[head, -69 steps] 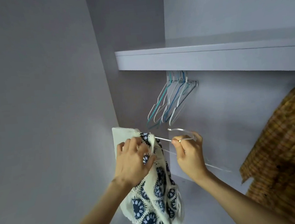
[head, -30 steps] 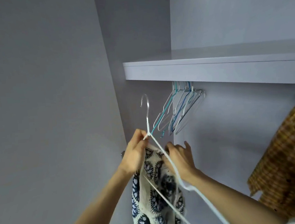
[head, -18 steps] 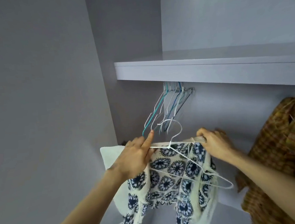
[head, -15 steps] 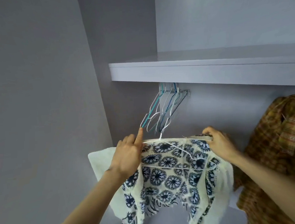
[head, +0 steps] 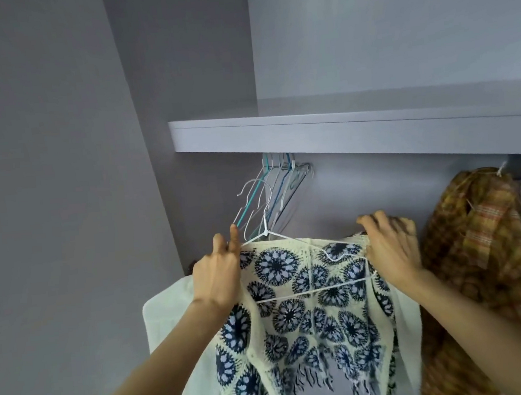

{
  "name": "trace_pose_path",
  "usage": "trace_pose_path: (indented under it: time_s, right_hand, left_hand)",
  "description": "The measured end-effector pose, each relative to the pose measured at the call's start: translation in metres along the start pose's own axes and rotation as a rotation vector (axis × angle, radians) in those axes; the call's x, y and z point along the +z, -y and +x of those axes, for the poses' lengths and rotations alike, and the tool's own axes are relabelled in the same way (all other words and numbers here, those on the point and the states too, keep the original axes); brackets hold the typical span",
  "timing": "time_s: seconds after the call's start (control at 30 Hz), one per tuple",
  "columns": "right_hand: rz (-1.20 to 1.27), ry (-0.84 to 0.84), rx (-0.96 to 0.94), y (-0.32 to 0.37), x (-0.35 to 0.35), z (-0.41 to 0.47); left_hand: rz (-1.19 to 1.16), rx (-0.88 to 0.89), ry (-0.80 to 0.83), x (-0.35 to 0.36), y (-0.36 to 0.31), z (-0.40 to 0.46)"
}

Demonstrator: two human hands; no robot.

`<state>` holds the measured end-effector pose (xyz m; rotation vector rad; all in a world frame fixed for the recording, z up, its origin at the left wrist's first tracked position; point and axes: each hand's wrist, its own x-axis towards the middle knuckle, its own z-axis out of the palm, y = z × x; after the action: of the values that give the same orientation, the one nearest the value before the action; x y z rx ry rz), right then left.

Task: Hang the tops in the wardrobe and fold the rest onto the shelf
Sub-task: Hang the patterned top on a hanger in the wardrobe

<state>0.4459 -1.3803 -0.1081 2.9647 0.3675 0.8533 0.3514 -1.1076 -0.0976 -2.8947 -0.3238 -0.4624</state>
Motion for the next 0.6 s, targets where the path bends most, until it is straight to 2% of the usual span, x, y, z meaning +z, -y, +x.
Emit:
trace_pose_path:
  time_s: [0.1,0.17,0.23,0.33,0.37,0.43,0.5,0.53,0.57,0.6]
  right_hand:
    - [0.045,0.146,0.196,-0.004,-0.012,0.011]
    - [0.063,0.218,0.236,-0.011,-0.02,0.02]
    - [0.058,0.069,0.083,-0.006,-0.018,0.017]
    - [0.154,-0.227,-0.288,0.021,-0.001,-0.013]
    - [0.181,-0.222,-0.373,0.032,0.008,-0.025]
    - [0.209,-0.061,-0.481,0.044,0.026,-0.043]
    - [0.234,0.172,-0.439,0.045,0.039,-0.047]
    - [0.268,0.234,-0.399,0.044,0.041,-0.044]
    - [0.309,0.208,-0.372,0.044,0.04,-0.041]
    - [0.359,0.114,-0.354,0.044,0.039,-0.036]
  left_hand:
    - [0.03,0.031,0.006,-0.002,0.0,0.001]
    - [0.052,0.06,0.022,-0.002,-0.001,0.001]
    - [0.037,0.038,0.032,-0.002,0.001,0.002]
    - [-0.037,-0.041,0.005,-0.003,0.006,0.006]
    - [-0.063,-0.056,-0.008,-0.002,0.008,0.006]
    - [-0.116,-0.068,-0.044,0.0,0.008,0.004]
    - [-0.159,-0.072,-0.073,0.002,0.009,0.001]
    - [-0.173,-0.075,-0.085,0.003,0.01,-0.001]
    - [-0.188,-0.079,-0.1,0.004,0.012,-0.002]
    - [-0.209,-0.079,-0.12,0.004,0.014,-0.003]
